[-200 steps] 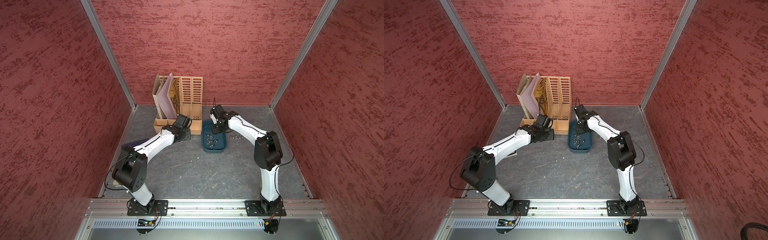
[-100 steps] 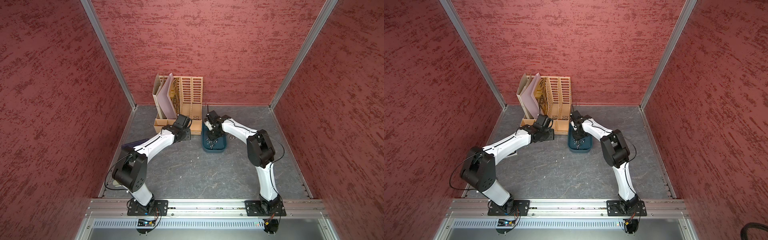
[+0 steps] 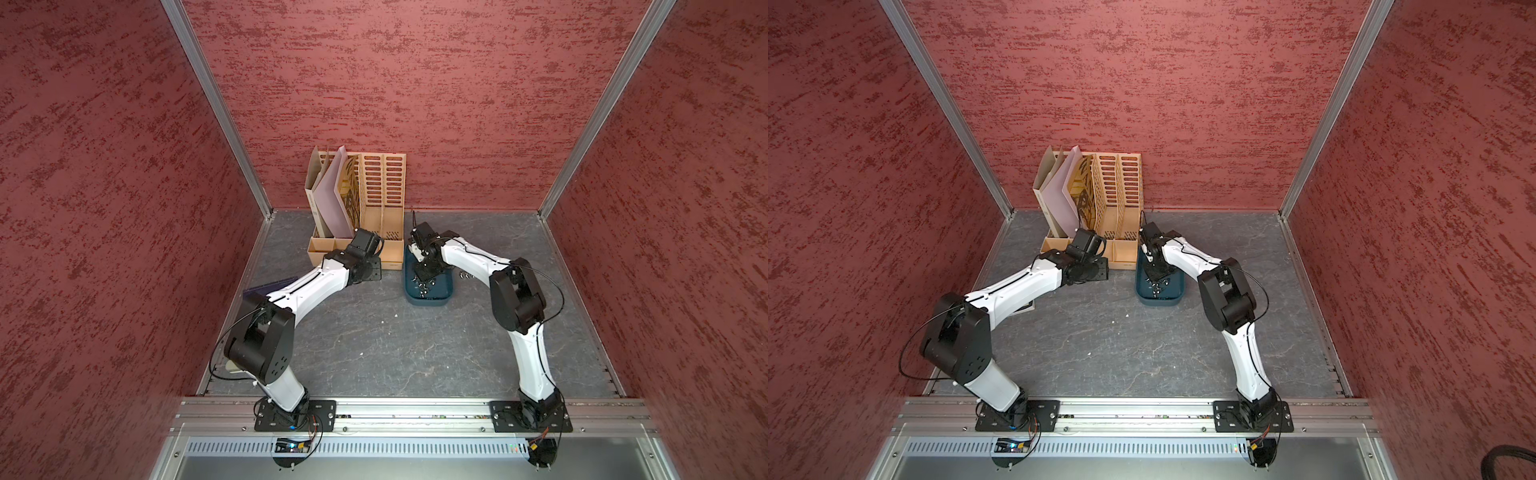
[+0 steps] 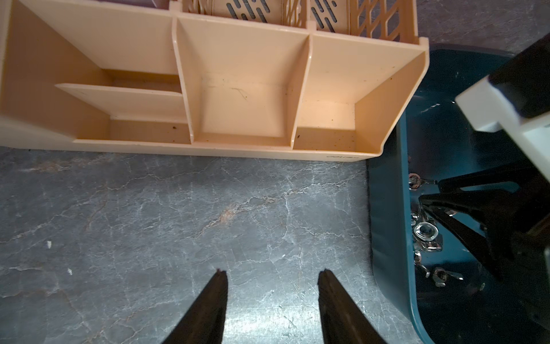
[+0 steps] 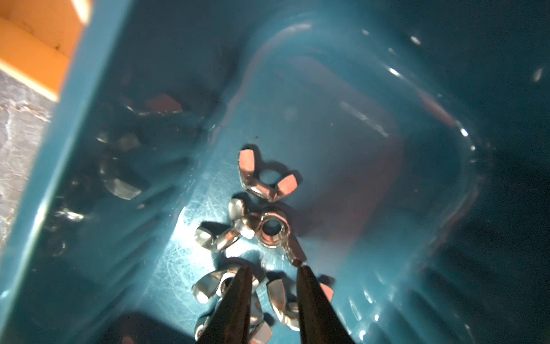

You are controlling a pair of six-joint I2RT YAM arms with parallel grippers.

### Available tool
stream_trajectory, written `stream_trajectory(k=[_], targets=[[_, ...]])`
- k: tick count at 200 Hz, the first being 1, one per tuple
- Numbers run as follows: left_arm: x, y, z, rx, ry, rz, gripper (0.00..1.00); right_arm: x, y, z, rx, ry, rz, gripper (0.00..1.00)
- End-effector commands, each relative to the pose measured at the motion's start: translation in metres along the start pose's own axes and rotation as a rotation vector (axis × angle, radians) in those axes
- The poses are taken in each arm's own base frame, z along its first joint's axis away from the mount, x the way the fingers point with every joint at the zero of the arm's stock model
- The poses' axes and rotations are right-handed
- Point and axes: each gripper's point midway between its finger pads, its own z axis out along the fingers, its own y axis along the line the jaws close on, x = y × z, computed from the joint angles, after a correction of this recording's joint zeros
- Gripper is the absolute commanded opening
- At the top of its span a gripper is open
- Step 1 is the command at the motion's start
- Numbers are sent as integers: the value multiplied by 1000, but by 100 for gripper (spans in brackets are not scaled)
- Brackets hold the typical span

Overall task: Take out the wing nut from the storage box
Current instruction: Pick up the wing nut from the storage box.

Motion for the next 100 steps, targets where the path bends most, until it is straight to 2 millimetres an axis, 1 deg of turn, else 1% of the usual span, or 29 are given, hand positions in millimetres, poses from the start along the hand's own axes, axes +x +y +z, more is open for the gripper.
stream_trajectory(k=[1, 17, 33, 100], targets=[[-6, -1, -6, 8, -23, -6, 53, -18, -3, -23, 24, -69, -4, 30], [-6, -2, -5, 10, -22, -5, 53, -20, -4, -27, 29, -75, -9, 31], [-7, -2, -6, 10, -23, -7, 53, -21, -6, -25, 39, -74, -17, 31], [-6, 1, -6, 3, -21, -5, 53, -20, -12, -5, 49, -43, -23, 33]])
